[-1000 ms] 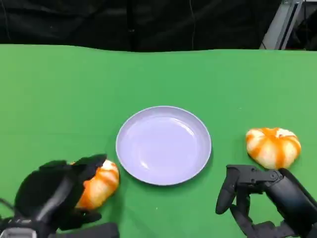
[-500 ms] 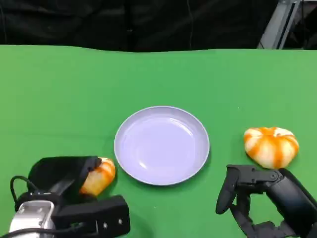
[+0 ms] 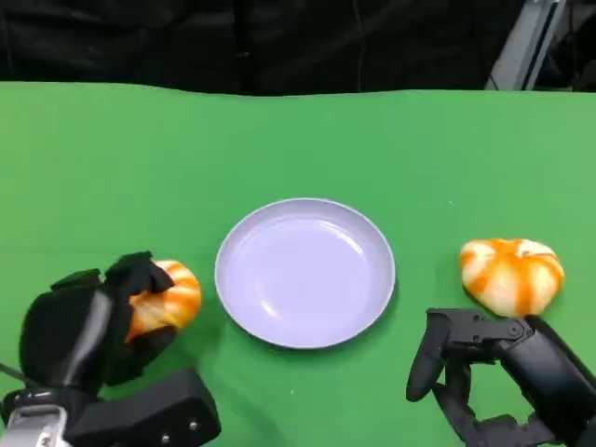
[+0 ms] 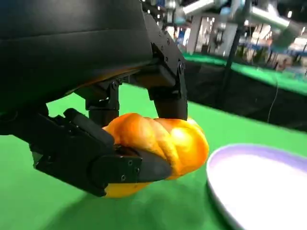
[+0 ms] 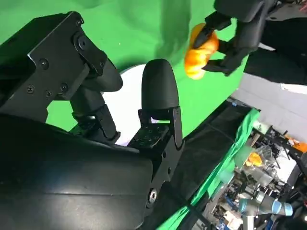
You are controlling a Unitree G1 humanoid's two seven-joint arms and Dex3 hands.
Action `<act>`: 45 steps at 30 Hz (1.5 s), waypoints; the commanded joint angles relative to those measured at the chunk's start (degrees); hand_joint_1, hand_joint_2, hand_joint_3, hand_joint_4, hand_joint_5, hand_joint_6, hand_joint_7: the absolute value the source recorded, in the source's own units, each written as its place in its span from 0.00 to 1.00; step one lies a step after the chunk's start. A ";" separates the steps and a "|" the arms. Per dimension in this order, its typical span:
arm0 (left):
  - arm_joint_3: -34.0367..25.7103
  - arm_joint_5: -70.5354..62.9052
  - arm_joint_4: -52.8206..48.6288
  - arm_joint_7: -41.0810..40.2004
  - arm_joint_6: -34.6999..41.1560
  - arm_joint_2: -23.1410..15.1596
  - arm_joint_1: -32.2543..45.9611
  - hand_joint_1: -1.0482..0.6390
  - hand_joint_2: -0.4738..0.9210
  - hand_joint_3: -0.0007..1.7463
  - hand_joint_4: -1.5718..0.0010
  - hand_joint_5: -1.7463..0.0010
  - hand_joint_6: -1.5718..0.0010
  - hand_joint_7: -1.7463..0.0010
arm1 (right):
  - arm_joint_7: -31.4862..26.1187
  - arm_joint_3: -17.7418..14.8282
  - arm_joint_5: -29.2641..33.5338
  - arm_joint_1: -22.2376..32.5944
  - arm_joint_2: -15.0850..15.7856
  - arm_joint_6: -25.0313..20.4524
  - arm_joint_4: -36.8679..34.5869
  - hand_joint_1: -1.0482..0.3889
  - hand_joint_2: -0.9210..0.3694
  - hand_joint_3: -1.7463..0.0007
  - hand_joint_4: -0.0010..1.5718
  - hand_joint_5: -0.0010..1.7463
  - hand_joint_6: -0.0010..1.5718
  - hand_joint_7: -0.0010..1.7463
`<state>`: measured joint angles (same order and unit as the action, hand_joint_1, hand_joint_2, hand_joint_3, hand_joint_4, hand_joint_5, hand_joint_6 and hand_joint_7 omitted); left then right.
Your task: Grasp the bread from the table and place it into the plate.
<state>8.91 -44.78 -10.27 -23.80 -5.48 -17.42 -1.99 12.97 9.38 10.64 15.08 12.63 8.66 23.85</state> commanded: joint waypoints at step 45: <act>15.59 3.94 -4.35 29.15 8.70 5.80 -21.60 0.26 1.00 0.14 1.00 0.94 0.96 0.98 | -0.37 -0.40 0.24 0.32 0.75 1.53 -0.64 0.81 0.48 0.20 0.55 0.96 0.51 0.76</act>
<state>24.20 -40.38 -16.52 3.42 1.89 -10.17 -24.11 12.66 9.48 10.93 15.15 12.88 10.62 22.65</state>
